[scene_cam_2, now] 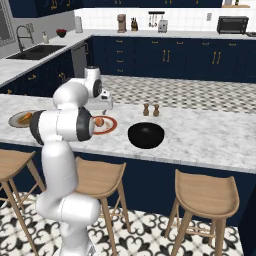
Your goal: Pick the chicken drumstick and onion from their plates and place them in the bowl. Then put the bowl in the fridge.
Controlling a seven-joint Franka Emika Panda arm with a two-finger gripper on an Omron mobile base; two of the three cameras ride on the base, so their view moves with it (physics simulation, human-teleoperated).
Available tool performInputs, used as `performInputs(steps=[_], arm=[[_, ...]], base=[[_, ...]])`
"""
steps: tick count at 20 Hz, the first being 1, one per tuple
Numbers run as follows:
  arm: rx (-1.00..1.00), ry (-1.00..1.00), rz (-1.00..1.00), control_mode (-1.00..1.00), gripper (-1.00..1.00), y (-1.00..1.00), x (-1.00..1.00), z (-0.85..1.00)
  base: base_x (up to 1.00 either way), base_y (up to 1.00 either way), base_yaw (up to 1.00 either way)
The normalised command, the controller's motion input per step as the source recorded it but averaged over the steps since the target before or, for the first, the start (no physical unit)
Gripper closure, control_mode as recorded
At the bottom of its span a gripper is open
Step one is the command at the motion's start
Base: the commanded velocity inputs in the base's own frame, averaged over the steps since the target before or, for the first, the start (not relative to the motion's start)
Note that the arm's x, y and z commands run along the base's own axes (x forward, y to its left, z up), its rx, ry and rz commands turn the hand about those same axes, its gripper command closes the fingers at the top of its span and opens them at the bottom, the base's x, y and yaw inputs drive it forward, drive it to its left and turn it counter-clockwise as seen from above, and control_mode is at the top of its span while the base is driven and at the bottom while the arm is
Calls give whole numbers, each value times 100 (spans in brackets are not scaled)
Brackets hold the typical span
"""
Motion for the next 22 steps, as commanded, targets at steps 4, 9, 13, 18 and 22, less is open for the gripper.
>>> performInputs(steps=[4,9,13,18,22], arm=[[0,-17,4,-100,-100,27,44,-61],[0,0,5,-100,-100,26,65,-27],[0,0,1,-100,-100,4,70,-14],[0,4,0,-100,-100,2,56,-30],[0,3,0,-100,-100,13,27,-26]], base=[[0,0,0],[0,0,0],[0,0,0],[0,0,0],[0,0,0]])
